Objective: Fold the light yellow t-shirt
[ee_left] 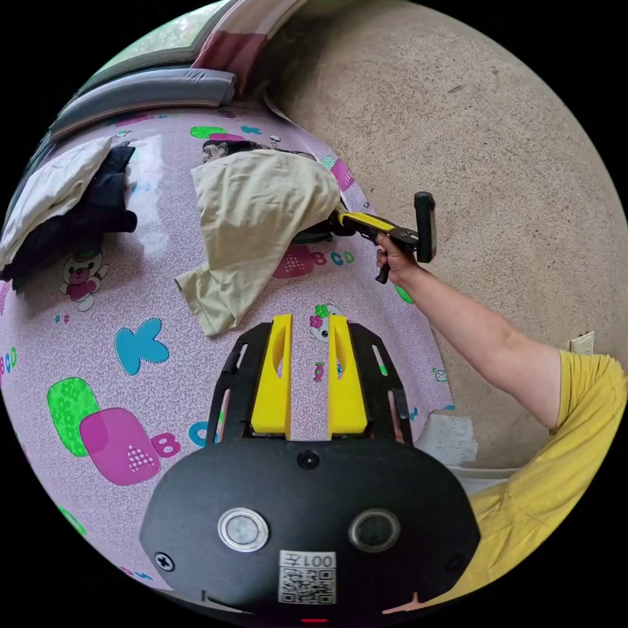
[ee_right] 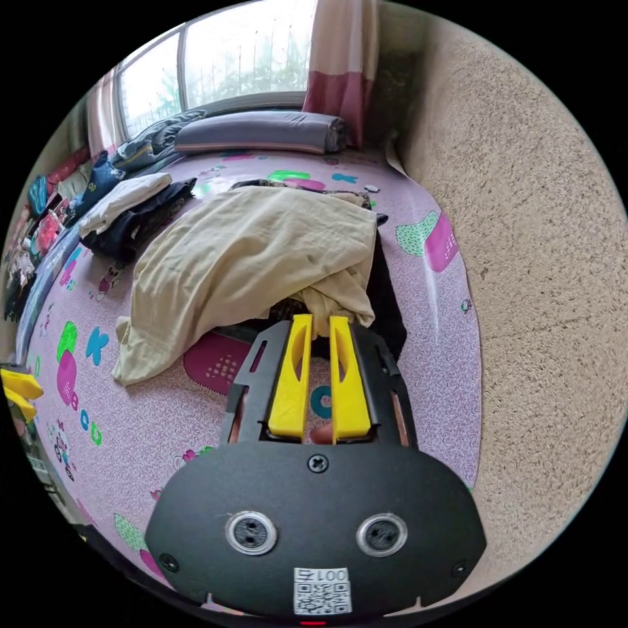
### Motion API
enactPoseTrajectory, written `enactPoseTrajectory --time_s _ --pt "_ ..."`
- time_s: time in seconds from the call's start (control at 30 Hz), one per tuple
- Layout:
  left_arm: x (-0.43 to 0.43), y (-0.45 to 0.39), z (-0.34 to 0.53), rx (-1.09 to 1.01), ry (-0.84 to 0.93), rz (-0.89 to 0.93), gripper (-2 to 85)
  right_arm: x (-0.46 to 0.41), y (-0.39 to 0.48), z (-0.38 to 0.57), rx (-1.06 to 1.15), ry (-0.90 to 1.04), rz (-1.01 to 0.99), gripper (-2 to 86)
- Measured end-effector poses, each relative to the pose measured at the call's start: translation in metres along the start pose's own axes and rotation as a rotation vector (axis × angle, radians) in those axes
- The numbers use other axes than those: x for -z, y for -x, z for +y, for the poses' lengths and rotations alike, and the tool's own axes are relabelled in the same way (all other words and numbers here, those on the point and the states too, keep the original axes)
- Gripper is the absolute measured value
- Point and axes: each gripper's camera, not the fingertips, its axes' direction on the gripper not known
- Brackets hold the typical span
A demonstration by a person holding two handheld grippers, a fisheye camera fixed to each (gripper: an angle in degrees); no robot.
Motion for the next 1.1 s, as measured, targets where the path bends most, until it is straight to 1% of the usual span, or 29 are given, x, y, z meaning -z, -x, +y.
enactPoseTrajectory --time_s 0.1,0.2,0.3,0.37,0.4,0.47,0.5,0.53,0.6,0.63,0.67,0.73,0.87,0.97,1.03,1.1 --pt "0.016 -0.001 0.009 0.015 -0.011 0.009 3.8 0.015 -0.003 -0.008 0.033 -0.018 -0.024 2.0" --pt "0.034 -0.006 0.023 0.029 -0.034 0.037 3.5 0.055 -0.004 -0.013 0.121 -0.077 -0.103 1.1" --pt "0.048 -0.014 0.041 0.039 -0.043 0.073 3.3 0.111 -0.006 -0.025 0.181 -0.162 -0.267 0.7" --pt "0.057 -0.021 0.052 0.047 -0.051 0.096 3.3 0.166 -0.007 -0.044 0.196 -0.247 -0.505 0.6" --pt "0.064 -0.027 0.06 0.05 -0.058 0.112 3.3 0.181 -0.005 -0.049 0.207 -0.273 -0.552 0.6" --pt "0.077 -0.037 0.071 0.046 -0.081 0.13 3.3 0.24 0.007 -0.071 0.271 -0.37 -0.711 0.5" --pt "0.088 -0.045 0.079 0.041 -0.098 0.135 3.4 0.253 0.01 -0.078 0.271 -0.383 -0.739 0.5" --pt "0.099 -0.052 0.088 0.036 -0.119 0.14 3.4 0.274 0.015 -0.091 0.253 -0.385 -0.769 0.5" --pt "0.118 -0.063 0.101 0.035 -0.155 0.142 3.4 0.292 0.021 -0.114 0.168 -0.311 -0.788 0.5" --pt "0.132 -0.07 0.11 0.033 -0.18 0.147 3.4 0.297 0.027 -0.129 0.14 -0.21 -0.842 0.5" --pt "0.138 -0.073 0.115 0.031 -0.193 0.15 3.4 0.306 0.036 -0.136 0.148 -0.157 -0.905 0.5" --pt "0.166 -0.085 0.135 0.012 -0.247 0.15 3.4 0.33 0.056 -0.139 0.212 -0.137 -0.912 0.5" --pt "0.208 -0.098 0.167 -0.029 -0.314 0.125 3.7 0.405 0.107 -0.134 0.361 -0.204 -0.925 0.4" --pt "0.242 -0.103 0.194 -0.07 -0.372 0.101 4.5 0.443 0.146 -0.13 0.448 -0.234 -0.855 0.5" --pt "0.269 -0.106 0.217 -0.105 -0.401 0.08 5.4 0.456 0.166 -0.129 0.453 -0.224 -0.903 0.5" --pt "0.291 -0.107 0.237 -0.123 -0.428 0.055 5.9 0.467 0.189 -0.124 0.479 -0.228 -0.889 0.5"
